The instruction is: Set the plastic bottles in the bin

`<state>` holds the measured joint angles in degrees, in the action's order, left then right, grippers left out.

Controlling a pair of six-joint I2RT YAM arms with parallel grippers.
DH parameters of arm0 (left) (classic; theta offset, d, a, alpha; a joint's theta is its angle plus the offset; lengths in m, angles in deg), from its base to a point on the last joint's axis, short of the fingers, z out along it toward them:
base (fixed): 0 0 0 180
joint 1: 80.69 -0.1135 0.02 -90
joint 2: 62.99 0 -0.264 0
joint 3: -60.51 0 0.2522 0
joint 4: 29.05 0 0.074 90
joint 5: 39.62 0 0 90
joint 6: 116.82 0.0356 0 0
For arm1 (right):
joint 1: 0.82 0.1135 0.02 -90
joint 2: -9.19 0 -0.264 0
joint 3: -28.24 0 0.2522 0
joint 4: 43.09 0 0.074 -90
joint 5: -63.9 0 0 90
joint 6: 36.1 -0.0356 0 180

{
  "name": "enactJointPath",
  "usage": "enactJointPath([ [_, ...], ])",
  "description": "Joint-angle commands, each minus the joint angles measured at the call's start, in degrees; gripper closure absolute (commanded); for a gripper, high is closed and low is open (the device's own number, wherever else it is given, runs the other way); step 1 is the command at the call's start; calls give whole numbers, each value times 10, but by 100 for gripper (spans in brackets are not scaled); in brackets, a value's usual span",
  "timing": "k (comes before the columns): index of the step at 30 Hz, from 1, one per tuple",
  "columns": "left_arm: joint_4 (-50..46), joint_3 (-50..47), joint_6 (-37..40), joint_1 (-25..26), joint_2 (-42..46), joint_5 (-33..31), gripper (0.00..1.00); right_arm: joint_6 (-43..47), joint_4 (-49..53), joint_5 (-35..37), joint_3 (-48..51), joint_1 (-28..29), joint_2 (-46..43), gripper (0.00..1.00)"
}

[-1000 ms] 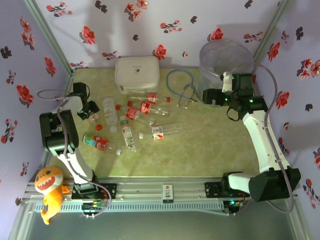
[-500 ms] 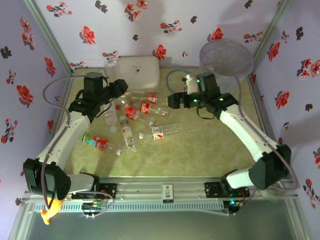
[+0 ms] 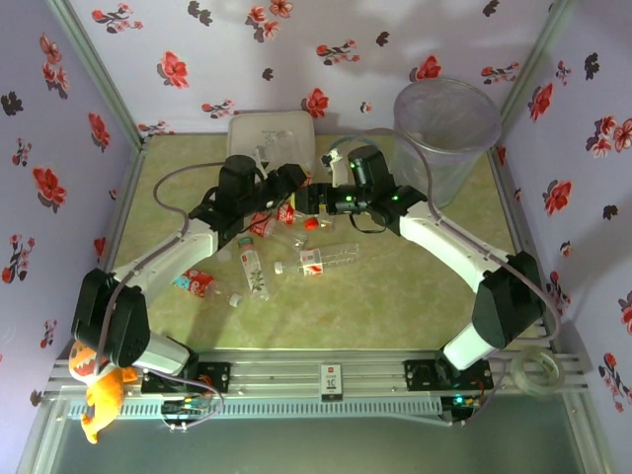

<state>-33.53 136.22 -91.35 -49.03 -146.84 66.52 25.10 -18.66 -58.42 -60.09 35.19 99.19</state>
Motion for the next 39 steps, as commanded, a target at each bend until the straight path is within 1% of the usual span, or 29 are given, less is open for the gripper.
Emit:
enactJointPath([
  [1, 91, -13, -49, 15, -13, 25, 58, -17, -38, -7, 1, 2, 14, 28],
  [4, 109, -19, -60, 18, -15, 33, 56, -23, -50, -6, 8, -5, 16, 34],
  [6, 113, -21, -63, 18, -14, 37, 52, -26, -52, -6, 13, -12, 12, 39],
  [7, 115, -22, -64, 19, -13, 38, 51, -30, -59, -9, 17, -15, 10, 39],
  [11, 131, -20, -71, 20, -18, 38, 49, -56, -82, -40, 21, -17, 19, 36],
  [14, 144, -19, -77, 24, -26, 38, 47, -77, -105, -64, 25, -17, 31, 31],
  [16, 162, -23, -89, 26, -31, 39, 45, -84, -115, -69, 31, -16, 32, 31],
  [18, 172, -25, -94, 26, -35, 42, 42, -84, -117, -70, 34, -18, 31, 34],
  [21, 165, -22, -86, 27, -36, 42, 37, -85, -117, -74, 36, -21, 27, 41],
  [26, 153, -19, -74, 26, -35, 42, 29, -79, -107, -59, 46, -39, 4, 50],
  [27, 150, -19, -70, 26, -34, 42, 25, -76, -101, -58, 46, -44, 0, 50],
  [29, 141, -15, -62, 22, -30, 42, 13, -68, -87, -55, 45, -53, -10, 51],
  [32, 119, -10, -41, 6, -16, 42, 0, -39, -45, -39, 38, -67, -29, 51],
  [37, 57, 4, 4, -29, 27, 39, 0, 30, 56, 1, 6, -93, -64, 51],
  [39, 27, 7, 25, -42, 48, 30, 0, 69, 111, 38, -19, -107, -80, 51],
])
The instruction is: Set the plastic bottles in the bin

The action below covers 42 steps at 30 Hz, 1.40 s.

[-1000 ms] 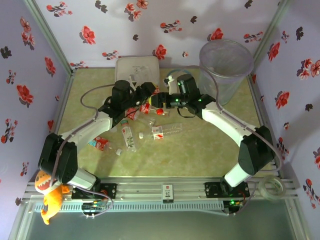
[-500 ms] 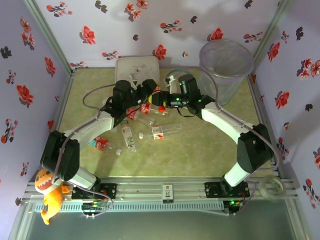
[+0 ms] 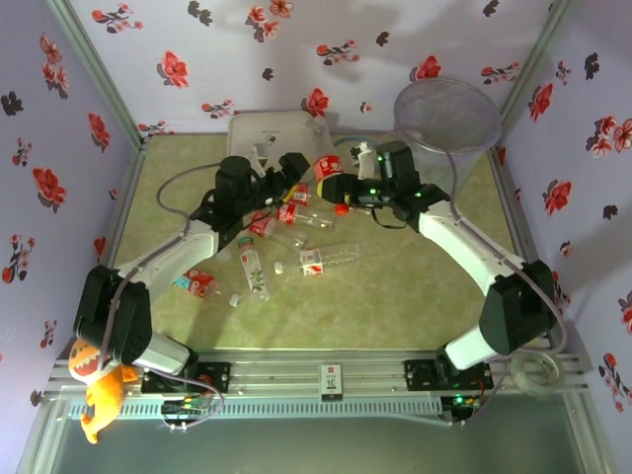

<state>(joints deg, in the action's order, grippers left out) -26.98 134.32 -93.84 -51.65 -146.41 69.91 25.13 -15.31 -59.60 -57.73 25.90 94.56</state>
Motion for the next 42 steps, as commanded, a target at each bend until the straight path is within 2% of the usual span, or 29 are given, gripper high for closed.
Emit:
enactJointPath([
  [1, -57, 26, 64, -22, 55, -9, 0, 91, 106, 75, -60, -24, -41, 52],
  [7, -126, -8, 102, -51, 111, -24, 0, 194, 224, 200, -171, -101, -49, 52],
  [13, -134, -56, 102, -65, 146, -35, 0, 264, 231, 295, -261, -185, 4, 52],
  [21, -145, -67, 114, -70, 155, -42, 0, 347, 162, 329, -325, -252, 125, 51],
  [28, -151, -78, 119, -82, 161, -46, 0, 403, 107, 335, -337, -279, 189, 51],
  [42, -134, -95, 115, -86, 151, -46, 0, 419, 85, 328, -278, -306, 225, 48],
])
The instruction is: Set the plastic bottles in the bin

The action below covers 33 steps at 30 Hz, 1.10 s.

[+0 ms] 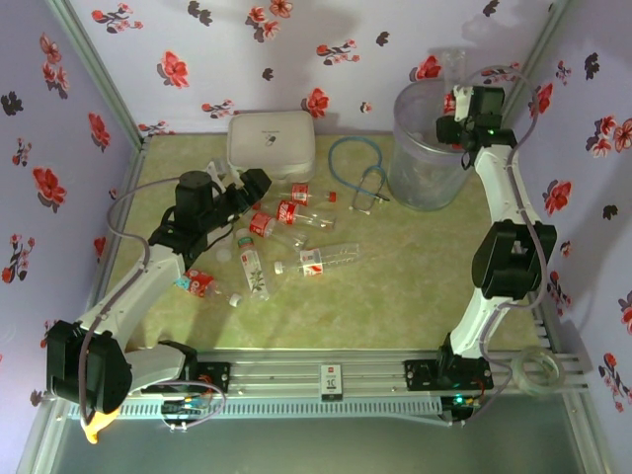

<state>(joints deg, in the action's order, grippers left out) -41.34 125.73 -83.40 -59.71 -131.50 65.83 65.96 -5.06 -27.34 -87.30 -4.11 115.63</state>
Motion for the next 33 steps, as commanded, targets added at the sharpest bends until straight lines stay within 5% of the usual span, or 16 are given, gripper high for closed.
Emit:
enactJointPath([
  [1, 10, -11, 11, -6, 2, -5, 0, 10, -20, 4, 23, -7, 15, 47],
  [8, 15, -20, 9, -9, 4, -5, 0, 10, -21, 4, 35, -9, 20, 38],
  [11, 17, -23, 9, -9, 3, -5, 0, 15, -21, 3, 36, -9, 18, 17],
  [14, 18, -24, 8, -10, 1, -5, 0, 16, -16, 5, 29, -9, 15, 10],
  [26, 16, -24, 14, -12, 1, -4, 0, 10, 25, 9, -32, -9, 43, 14],
  [33, -136, 27, 89, -26, 7, -49, 0, -22, 54, -32, -68, -3, 5, 15],
])
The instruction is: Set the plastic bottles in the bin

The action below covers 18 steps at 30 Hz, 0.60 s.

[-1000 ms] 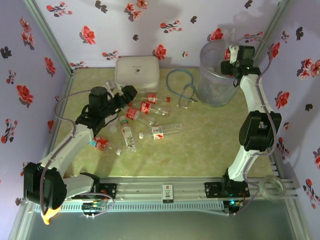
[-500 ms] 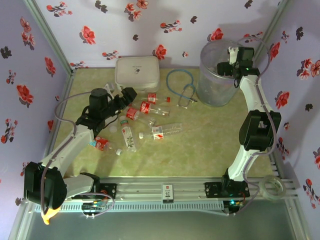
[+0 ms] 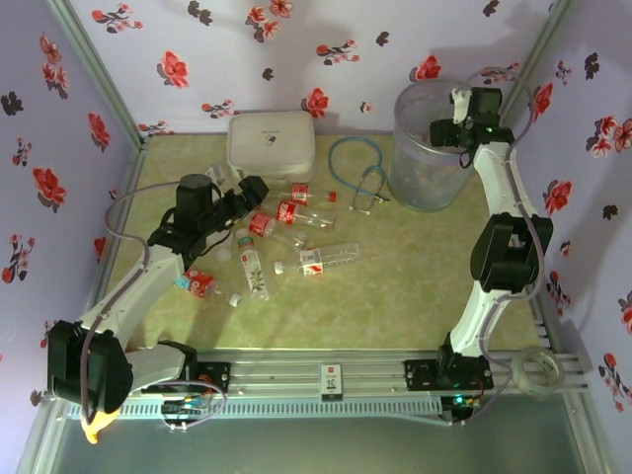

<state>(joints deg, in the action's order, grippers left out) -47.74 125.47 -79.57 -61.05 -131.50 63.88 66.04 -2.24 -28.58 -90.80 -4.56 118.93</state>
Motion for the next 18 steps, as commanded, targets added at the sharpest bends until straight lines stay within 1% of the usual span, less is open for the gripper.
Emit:
enactJointPath([
  [1, -90, 34, 63, -17, 10, -37, 0, -27, 31, -20, -40, 4, -37, 15],
  [5, -167, 55, 109, -46, 16, -75, 0, -44, 38, -11, -35, 23, -77, 14],
  [10, -253, 81, 183, -85, -1, -160, 1, -61, 42, -2, -7, 55, -130, 14],
  [13, -265, 89, 210, -105, -40, -189, 2, -92, 41, -9, 35, 78, -168, 14],
  [18, -249, 107, 243, -137, -137, -189, 9, -151, 17, -36, 147, 115, -248, 15],
])
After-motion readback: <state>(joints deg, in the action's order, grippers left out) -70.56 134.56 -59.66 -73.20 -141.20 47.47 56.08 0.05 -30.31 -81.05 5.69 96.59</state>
